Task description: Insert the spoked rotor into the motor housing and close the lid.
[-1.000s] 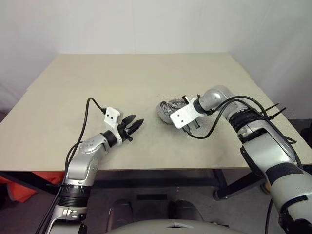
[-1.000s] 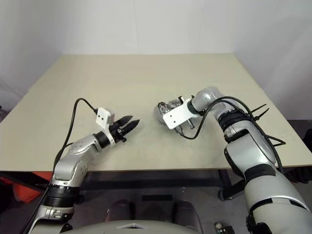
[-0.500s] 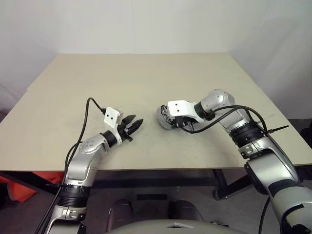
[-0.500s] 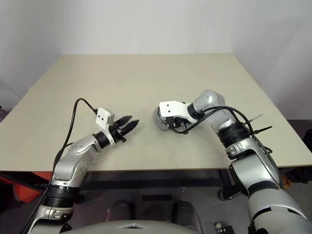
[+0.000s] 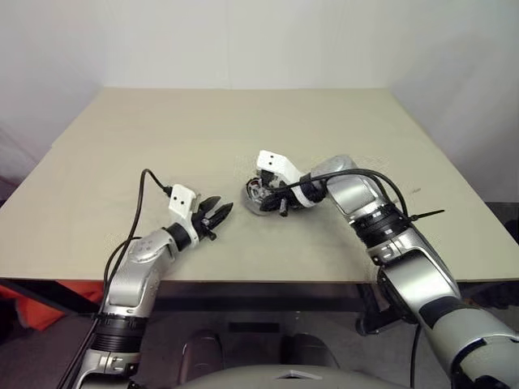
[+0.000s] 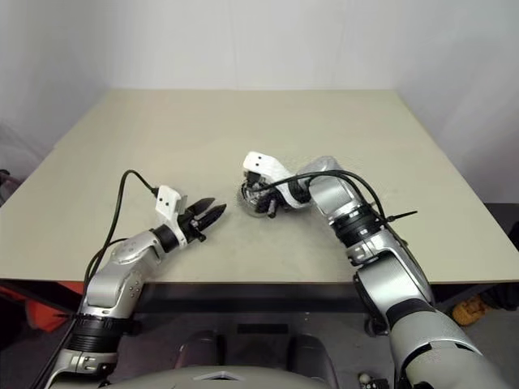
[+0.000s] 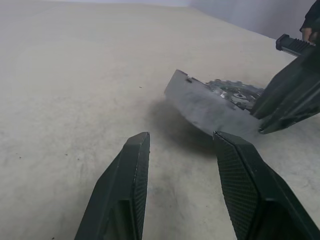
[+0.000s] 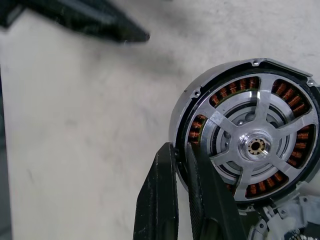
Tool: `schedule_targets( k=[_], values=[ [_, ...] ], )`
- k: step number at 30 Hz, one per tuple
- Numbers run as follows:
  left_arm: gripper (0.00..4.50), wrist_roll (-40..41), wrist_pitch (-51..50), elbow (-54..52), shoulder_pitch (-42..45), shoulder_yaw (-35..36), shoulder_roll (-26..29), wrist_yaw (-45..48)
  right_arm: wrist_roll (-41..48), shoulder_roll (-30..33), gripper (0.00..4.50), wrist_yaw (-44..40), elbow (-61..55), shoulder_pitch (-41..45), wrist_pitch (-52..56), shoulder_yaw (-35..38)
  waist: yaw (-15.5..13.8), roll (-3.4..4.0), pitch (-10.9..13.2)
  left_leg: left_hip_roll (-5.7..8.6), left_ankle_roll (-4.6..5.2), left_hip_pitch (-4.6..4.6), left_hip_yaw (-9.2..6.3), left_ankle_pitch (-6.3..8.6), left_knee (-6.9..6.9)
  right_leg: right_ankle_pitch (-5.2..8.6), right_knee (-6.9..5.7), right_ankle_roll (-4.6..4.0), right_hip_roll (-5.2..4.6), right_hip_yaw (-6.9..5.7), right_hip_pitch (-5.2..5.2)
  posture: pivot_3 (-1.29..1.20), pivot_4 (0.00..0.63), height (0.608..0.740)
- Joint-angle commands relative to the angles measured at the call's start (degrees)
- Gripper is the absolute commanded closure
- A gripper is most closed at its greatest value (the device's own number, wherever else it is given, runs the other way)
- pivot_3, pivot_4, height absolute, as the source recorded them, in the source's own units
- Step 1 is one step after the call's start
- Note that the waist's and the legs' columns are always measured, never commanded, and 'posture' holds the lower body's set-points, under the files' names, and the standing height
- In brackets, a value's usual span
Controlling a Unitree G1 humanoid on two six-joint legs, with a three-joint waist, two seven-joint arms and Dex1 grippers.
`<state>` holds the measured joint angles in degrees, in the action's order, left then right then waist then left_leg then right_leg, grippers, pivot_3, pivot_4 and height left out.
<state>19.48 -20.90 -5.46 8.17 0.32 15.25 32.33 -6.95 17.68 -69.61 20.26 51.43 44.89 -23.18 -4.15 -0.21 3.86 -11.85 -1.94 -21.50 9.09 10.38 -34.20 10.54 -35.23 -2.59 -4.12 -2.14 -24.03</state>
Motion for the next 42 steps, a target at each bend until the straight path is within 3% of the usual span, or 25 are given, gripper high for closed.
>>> schedule_targets(
  k=[1, 9, 22, 31, 35, 39, 42],
  values=[
    [2.37, 0.15, 1.25, -2.95, -0.35, 0.9, 0.46, -0.5, 3.29, -2.08, 4.48, 2.29, 0.11, 3.81, 7.03, 2.7, 0.01, 0.0, 0.0, 0.0, -0.02, 0.0, 0.0, -0.01, 0.01, 0.0, 0.0, 0.0, 0.0, 0.0, 0.0, 0.0, 0.0, 0.74],
    [2.37, 0.14, 1.55, -3.81, -1.45, 1.2, 0.89, -1.39, 6.38, -3.1, 4.48, 4.99, 1.47, 4.74, 10.21, 1.64, -0.1, 0.01, 0.01, 0.0, -0.07, 0.02, -0.01, -0.04, 0.08, 0.01, 0.01, 0.01, 0.0, 0.0, 0.0, 0.0, 0.0, 0.74],
    [2.37, 0.2, 1.58, -2.66, -0.21, 0.98, 1.48, -0.83, 10.61, -2.76, 0.03, 9.83, 1.03, 6.24, 10.1, 4.7, -0.08, 0.01, 0.01, 0.0, -0.17, 0.12, -0.01, -0.09, 0.08, 0.15, -0.06, 0.27, 0.01, 0.03, 0.04, 0.0, 0.0, 0.74],
    [2.37, 1.41, 1.16, -1.69, 1.83, 1.53, 1.1, -0.22, 18.79, -7.26, 0.03, 23.11, -3.0, 1.53, 8.19, 21.93, -0.16, 0.01, 0.0, 0.02, -0.29, 0.21, -0.01, -0.17, 0.11, 0.18, -0.13, 0.31, 0.01, 0.07, 0.06, 0.0, 0.0, 0.74],
    [2.37, 2.34, 0.49, -1.69, 2.26, 1.95, 1.64, 0.44, 25.57, -8.77, 0.03, 29.12, -5.79, -1.75, 20.02, 32.29, -0.34, 0.01, 0.0, 0.04, -0.34, 0.26, 0.0, -0.19, 0.13, 0.19, -0.13, 0.34, 0.0, 0.09, 0.13, 0.0, 0.0, 0.74],
    [2.37, 2.18, 0.47, -0.39, 2.99, 1.75, 2.57, 1.21, 31.77, -12.25, 0.03, 36.75, -7.59, -1.75, 41.37, 51.61, -0.39, 0.01, 0.0, 0.1, -0.45, 0.35, 0.0, -0.26, 0.15, 0.21, -0.2, 0.36, 0.02, 0.12, 0.13, 0.0, 0.0, 0.74],
    [2.37, 2.23, 0.27, -0.04, 3.32, 1.41, 2.74, 1.71, 35.35, -13.02, 0.03, 41.43, -7.94, -2.63, 47.42, 60.14, -0.68, 0.03, -0.01, 0.08, -0.53, 0.43, 0.0, -0.31, 0.19, 0.23, -0.22, 0.4, 0.08, 0.12, 0.16, 0.0, 0.0, 0.74]
  ],
)
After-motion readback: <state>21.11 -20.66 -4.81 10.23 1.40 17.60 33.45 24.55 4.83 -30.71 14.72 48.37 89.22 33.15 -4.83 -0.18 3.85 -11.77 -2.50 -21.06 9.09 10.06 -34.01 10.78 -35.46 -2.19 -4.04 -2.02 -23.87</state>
